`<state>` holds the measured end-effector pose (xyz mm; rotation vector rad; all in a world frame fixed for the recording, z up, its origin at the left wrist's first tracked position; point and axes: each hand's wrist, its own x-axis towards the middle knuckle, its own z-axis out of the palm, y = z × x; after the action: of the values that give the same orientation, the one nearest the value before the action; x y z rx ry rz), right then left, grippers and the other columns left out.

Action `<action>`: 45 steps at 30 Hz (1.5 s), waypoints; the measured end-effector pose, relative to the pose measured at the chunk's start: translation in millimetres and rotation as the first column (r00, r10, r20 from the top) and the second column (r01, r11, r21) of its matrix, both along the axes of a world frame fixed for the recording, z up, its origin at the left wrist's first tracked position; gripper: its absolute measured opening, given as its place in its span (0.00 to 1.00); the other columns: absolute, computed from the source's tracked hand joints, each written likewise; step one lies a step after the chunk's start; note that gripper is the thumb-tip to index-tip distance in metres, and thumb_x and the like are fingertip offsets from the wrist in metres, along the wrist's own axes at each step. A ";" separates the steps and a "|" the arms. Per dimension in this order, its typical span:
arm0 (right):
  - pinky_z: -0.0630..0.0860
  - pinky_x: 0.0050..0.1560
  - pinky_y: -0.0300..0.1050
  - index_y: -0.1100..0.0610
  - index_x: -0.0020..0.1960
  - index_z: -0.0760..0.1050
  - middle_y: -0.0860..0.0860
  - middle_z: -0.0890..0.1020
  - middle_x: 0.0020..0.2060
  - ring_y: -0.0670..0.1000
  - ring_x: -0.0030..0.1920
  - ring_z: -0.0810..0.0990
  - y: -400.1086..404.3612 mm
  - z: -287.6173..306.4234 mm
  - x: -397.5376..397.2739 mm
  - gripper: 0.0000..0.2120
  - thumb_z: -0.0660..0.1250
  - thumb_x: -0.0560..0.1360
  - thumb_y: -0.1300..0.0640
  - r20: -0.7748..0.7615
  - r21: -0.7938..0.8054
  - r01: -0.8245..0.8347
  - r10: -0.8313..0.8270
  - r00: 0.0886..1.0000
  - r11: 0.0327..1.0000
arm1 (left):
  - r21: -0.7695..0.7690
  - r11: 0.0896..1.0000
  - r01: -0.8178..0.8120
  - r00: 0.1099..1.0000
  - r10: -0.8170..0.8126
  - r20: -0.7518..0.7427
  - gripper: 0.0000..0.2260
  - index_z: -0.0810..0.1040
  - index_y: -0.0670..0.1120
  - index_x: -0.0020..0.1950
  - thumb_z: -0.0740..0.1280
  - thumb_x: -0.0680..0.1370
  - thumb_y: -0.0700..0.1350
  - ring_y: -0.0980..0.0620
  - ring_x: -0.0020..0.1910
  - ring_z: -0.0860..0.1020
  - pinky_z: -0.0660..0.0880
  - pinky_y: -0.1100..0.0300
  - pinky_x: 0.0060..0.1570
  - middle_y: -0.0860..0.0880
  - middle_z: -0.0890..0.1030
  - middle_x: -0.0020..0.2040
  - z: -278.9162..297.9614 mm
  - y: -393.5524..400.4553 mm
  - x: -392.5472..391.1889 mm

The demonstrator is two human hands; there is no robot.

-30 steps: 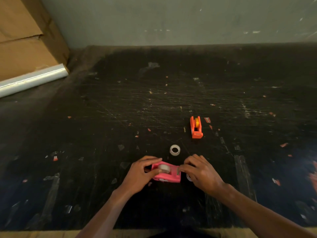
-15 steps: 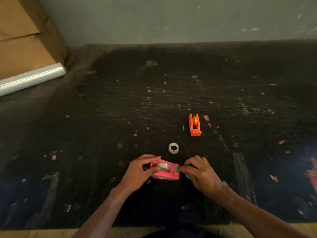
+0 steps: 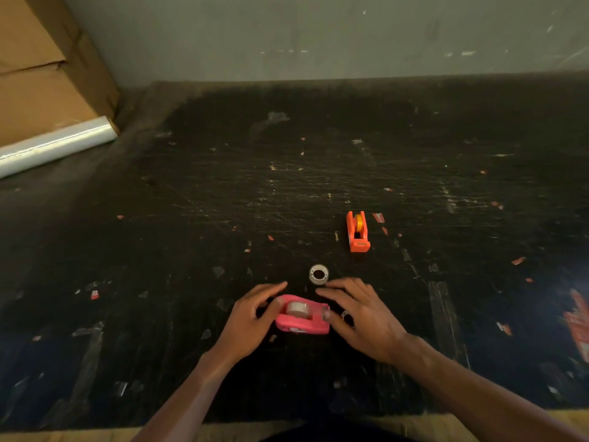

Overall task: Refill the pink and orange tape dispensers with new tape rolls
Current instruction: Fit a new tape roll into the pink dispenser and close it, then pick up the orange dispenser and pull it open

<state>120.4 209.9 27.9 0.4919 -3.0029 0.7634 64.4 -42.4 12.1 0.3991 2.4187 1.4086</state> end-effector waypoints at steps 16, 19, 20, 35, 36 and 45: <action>0.76 0.62 0.52 0.41 0.74 0.61 0.53 0.72 0.61 0.52 0.60 0.74 -20.7 29.8 -73.3 0.33 0.72 0.73 0.49 0.149 -0.183 0.198 -0.172 0.974 0.963 | -0.628 0.746 -0.221 0.952 0.025 -0.305 0.24 0.57 0.55 0.80 0.53 0.84 0.55 0.51 0.82 0.48 0.46 0.50 0.79 0.52 0.54 0.82 -29.1 -2.0 -28.0; 0.74 0.61 0.47 0.45 0.72 0.64 0.55 0.72 0.62 0.55 0.62 0.74 -16.0 27.9 -108.2 0.31 0.72 0.73 0.52 0.209 -0.239 0.435 -0.391 0.896 0.868 | -0.636 0.739 -0.221 0.953 0.026 -0.301 0.24 0.57 0.55 0.80 0.52 0.84 0.55 0.52 0.81 0.48 0.47 0.49 0.80 0.52 0.55 0.82 -27.5 0.4 -28.0; 0.75 0.62 0.49 0.47 0.72 0.64 0.56 0.72 0.63 0.56 0.63 0.73 -15.7 25.9 -118.4 0.31 0.72 0.73 0.52 0.233 -0.219 0.499 -0.452 0.861 0.839 | -0.639 0.738 -0.219 0.954 0.024 -0.300 0.24 0.57 0.55 0.80 0.52 0.84 0.55 0.51 0.81 0.48 0.48 0.49 0.80 0.52 0.55 0.82 -27.3 0.6 -28.0; 0.71 0.64 0.56 0.55 0.75 0.60 0.60 0.71 0.66 0.60 0.66 0.71 -24.3 22.3 -148.4 0.31 0.63 0.78 0.43 0.057 0.030 0.610 -0.611 0.790 0.792 | -0.648 0.735 -0.199 0.959 0.011 -0.282 0.24 0.56 0.55 0.80 0.52 0.83 0.55 0.51 0.81 0.48 0.48 0.48 0.80 0.52 0.54 0.82 -25.9 0.2 -29.6; 0.72 0.64 0.56 0.55 0.75 0.61 0.60 0.72 0.66 0.59 0.66 0.71 -18.6 24.3 -147.5 0.30 0.63 0.78 0.44 0.005 0.004 0.618 -0.618 0.786 0.786 | -0.647 0.736 -0.200 0.959 0.014 -0.282 0.24 0.56 0.55 0.80 0.52 0.83 0.55 0.51 0.81 0.48 0.48 0.48 0.80 0.52 0.55 0.82 -26.1 0.5 -29.7; 0.70 0.68 0.60 0.52 0.78 0.56 0.60 0.63 0.74 0.63 0.71 0.67 36.9 14.9 -145.1 0.38 0.71 0.75 0.47 0.376 0.009 0.766 -0.712 0.593 0.643 | -0.659 0.729 -0.188 0.962 -0.001 -0.275 0.24 0.55 0.54 0.80 0.52 0.84 0.55 0.51 0.82 0.47 0.47 0.48 0.80 0.51 0.53 0.83 -23.4 0.5 -29.3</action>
<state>-24.7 246.8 42.8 -0.9795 -2.9203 1.0293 35.1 -42.0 -11.3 0.2776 2.9791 0.4075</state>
